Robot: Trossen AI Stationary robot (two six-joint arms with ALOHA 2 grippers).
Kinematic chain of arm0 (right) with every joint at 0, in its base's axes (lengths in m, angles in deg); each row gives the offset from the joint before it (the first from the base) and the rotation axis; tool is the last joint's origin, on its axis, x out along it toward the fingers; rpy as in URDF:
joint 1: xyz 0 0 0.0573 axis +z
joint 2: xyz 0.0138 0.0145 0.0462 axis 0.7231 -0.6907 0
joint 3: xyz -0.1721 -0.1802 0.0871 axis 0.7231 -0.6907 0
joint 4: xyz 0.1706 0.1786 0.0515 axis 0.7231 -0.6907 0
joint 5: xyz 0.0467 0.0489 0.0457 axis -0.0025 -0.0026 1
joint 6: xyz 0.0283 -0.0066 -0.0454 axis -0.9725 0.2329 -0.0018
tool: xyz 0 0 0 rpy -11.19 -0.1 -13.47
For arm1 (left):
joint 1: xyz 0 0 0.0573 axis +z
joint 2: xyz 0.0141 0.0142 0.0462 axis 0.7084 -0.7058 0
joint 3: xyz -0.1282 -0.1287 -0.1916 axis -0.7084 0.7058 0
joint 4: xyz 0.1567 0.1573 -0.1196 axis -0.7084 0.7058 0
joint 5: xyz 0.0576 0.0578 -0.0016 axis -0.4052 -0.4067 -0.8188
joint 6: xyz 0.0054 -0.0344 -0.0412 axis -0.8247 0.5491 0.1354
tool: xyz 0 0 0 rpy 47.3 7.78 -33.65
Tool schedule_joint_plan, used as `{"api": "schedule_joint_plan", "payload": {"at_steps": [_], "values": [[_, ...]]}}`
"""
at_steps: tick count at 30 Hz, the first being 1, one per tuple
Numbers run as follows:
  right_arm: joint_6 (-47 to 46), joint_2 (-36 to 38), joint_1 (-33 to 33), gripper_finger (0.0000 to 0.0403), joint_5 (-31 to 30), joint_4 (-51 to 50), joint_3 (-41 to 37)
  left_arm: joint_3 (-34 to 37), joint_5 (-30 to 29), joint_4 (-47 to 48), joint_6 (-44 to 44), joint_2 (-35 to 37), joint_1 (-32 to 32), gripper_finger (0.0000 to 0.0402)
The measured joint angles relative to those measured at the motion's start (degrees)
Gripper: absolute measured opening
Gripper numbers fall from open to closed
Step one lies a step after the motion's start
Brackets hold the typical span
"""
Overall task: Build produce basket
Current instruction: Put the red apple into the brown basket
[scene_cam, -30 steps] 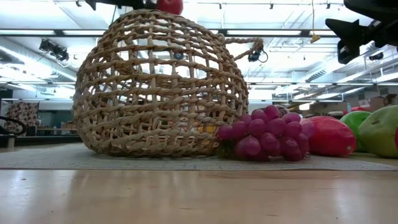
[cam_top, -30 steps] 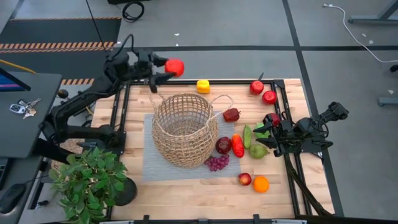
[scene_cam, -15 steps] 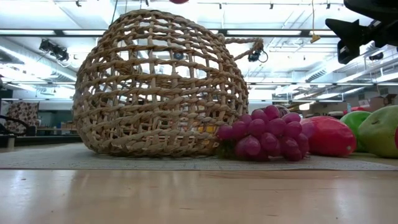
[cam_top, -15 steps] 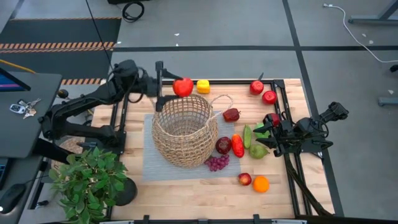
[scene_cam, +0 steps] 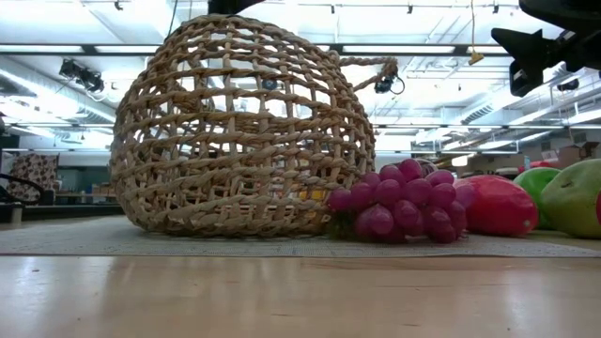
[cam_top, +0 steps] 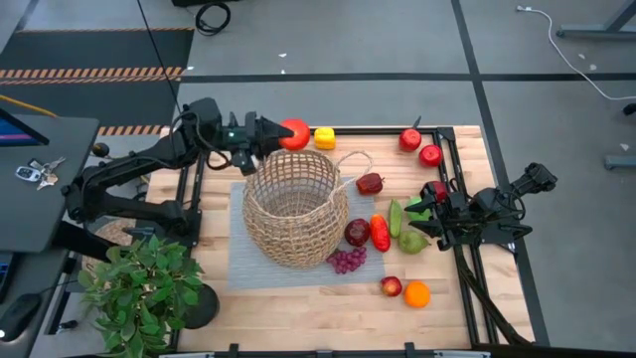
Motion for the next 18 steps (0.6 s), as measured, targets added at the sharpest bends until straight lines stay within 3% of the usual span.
{"api": "schedule_joint_plan", "payload": {"at_steps": [5,12,15,18], "values": [[0.0,0.0,0.0,0.0197,0.0,0.0,0.0,0.0,0.0,-0.4,-10.8,0.0,-0.4,0.0325],[0.0,0.0,0.0,0.0197,0.0,0.0,0.0,0.0,0.1,-0.4,-11.3,0.0,-0.8,0.0325],[0.0,0.0,0.0,0.0197,0.0,0.0,0.0,0.0,0.0,-0.4,-7.0,0.0,-0.7,0.0327],[0.0,0.0,0.0,0.0197,0.0,0.0,0.0,0.0,0.1,-0.2,6.2,0.0,-0.3,0.0327]]}}
